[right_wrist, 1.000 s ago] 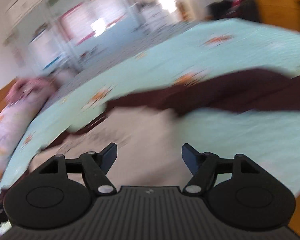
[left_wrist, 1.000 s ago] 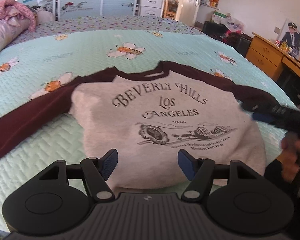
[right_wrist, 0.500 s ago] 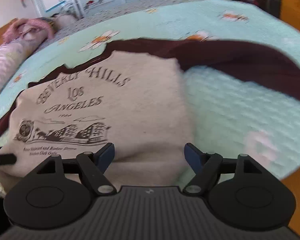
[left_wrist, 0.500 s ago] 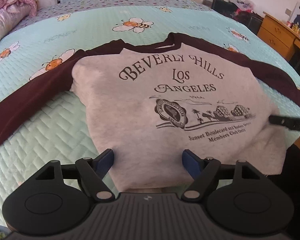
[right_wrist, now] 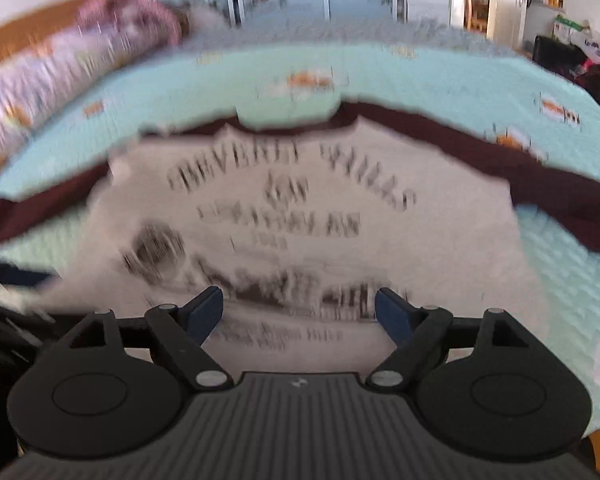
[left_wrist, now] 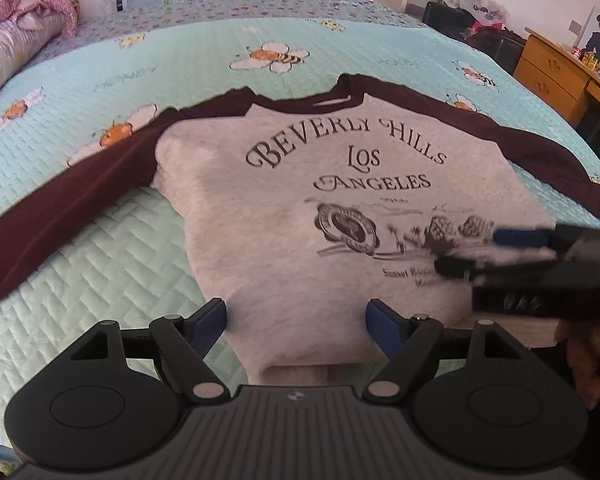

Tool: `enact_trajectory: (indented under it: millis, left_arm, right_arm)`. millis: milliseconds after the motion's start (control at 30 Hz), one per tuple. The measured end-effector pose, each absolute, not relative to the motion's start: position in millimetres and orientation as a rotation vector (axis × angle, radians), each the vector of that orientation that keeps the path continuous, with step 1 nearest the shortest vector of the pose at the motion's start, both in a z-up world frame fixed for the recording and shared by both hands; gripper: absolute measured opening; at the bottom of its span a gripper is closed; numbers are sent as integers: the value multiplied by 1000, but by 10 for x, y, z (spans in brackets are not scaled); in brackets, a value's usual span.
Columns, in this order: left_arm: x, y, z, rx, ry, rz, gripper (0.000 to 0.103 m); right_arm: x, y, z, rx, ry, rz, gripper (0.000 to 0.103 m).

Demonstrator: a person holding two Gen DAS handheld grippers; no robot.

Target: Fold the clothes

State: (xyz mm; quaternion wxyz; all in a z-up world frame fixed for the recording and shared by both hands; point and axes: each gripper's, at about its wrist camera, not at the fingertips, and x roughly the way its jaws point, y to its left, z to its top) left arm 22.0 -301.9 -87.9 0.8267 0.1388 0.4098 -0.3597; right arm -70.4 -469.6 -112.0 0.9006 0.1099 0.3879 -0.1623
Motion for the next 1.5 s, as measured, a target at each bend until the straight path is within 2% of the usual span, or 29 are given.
enact_trajectory:
  millis: [300,867,1167,1500]
  left_arm:
    - [209,-3184,-676,348,785,-752,80]
    - [194,-3293,-334,359,711,-727,80]
    - [326,-3238,-299,238,814,-736,80]
    - [384,-3213,-319,222,840,-712,80]
  right_arm:
    - [-1164,-5126,-1112,344,810,-500,86]
    - [-950,-4753,-915,335,759,-387,86]
    - [-966,-4737,-939,349,763,-385,86]
    - [-945,-4689,-961,346,775,-382,86]
